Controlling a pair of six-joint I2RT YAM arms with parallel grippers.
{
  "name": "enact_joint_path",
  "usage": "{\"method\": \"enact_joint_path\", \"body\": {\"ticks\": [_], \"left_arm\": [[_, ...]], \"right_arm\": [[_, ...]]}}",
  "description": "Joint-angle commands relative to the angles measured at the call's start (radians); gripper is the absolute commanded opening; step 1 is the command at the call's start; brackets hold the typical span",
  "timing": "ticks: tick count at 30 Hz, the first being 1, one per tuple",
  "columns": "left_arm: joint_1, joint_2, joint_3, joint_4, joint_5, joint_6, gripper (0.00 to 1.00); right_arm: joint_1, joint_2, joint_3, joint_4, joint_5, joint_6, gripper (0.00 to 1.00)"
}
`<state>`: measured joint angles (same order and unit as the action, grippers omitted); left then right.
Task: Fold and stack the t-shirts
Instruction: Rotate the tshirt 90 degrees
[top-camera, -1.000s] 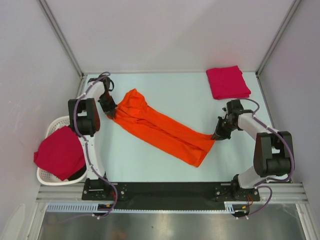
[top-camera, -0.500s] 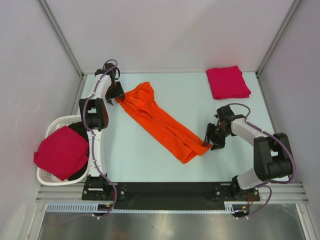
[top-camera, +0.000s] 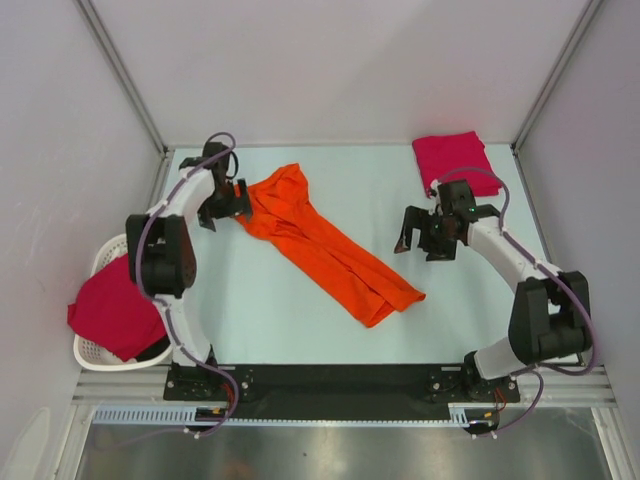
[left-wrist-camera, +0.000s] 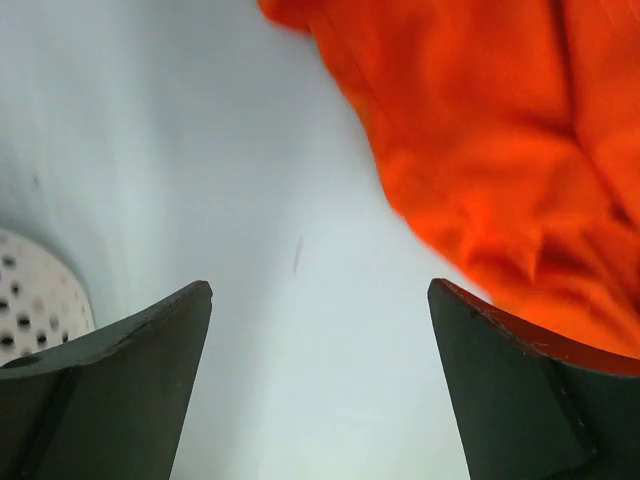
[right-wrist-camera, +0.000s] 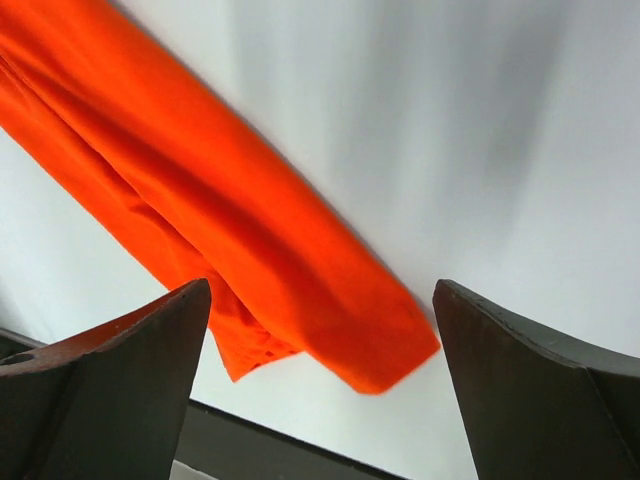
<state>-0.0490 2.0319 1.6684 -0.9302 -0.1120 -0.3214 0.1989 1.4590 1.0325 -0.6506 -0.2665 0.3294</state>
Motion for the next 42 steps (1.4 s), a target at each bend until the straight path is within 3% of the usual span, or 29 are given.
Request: {"method": "enact_joint_path", "body": {"ticks": [1, 3, 5, 7, 10, 11, 12, 13, 14, 17, 19, 27, 31, 35, 42], "left_arm": [[-0.084, -0.258, -0.191, 0.094, -0.036, -0.004, 0.97], [-0.092, -0.324, -0.246, 0.094, -0.023, -0.018, 1.00], [-0.109, -0.355, -0.289, 0.100, 0.084, -0.031, 1.00], [-0.182, -0.401, -0.361, 0.114, 0.101, -0.044, 0.98], [-0.296, -0.459, -0.476, 0.195, 0.163, -0.106, 0.77], [-0.323, -0.466, -0.496, 0.212, 0.175, -0.138, 0.30], [-0.353, -0.467, -0.504, 0.221, 0.137, -0.159, 0.01], [-0.411, -0.469, -0.503, 0.223, 0.114, -0.175, 0.00], [-0.439, -0.464, -0.495, 0.219, 0.072, -0.189, 0.00], [-0.514, -0.454, -0.447, 0.194, -0.006, -0.217, 0.00], [-0.552, -0.440, -0.420, 0.206, 0.011, -0.228, 0.00], [-0.774, -0.147, -0.198, 0.218, -0.014, -0.251, 0.00], [-0.828, 0.010, -0.072, 0.208, 0.052, -0.275, 0.00], [-0.854, 0.051, -0.036, 0.205, 0.043, -0.291, 0.00], [-0.861, 0.022, -0.101, 0.205, -0.003, -0.304, 0.00]], "right_arm": [[0.019, 0.125, 0.073, 0.045, -0.072, -0.070, 1.00], [0.042, 0.182, 0.093, 0.057, -0.076, -0.079, 1.00], [0.060, 0.214, 0.107, 0.066, -0.086, -0.101, 1.00], [0.077, 0.262, 0.121, 0.078, -0.092, -0.099, 1.00], [0.099, 0.308, 0.138, 0.097, -0.122, -0.102, 0.92], [0.109, 0.314, 0.143, 0.101, -0.126, -0.108, 0.84], [0.114, 0.314, 0.147, 0.103, -0.125, -0.109, 0.74], [0.125, 0.314, 0.152, 0.103, -0.110, -0.105, 0.66], [0.129, 0.310, 0.156, 0.103, -0.112, -0.113, 0.50], [0.131, 0.273, 0.161, 0.095, -0.092, -0.121, 0.14], [0.132, 0.244, 0.161, 0.086, -0.079, -0.124, 0.00], [0.160, 0.258, 0.141, 0.068, -0.116, -0.144, 0.00], [0.178, 0.261, 0.124, 0.071, -0.128, -0.150, 0.00], [0.197, 0.264, 0.124, 0.066, -0.122, -0.153, 0.00], [0.214, 0.322, 0.129, 0.060, -0.140, -0.155, 0.00]]}}
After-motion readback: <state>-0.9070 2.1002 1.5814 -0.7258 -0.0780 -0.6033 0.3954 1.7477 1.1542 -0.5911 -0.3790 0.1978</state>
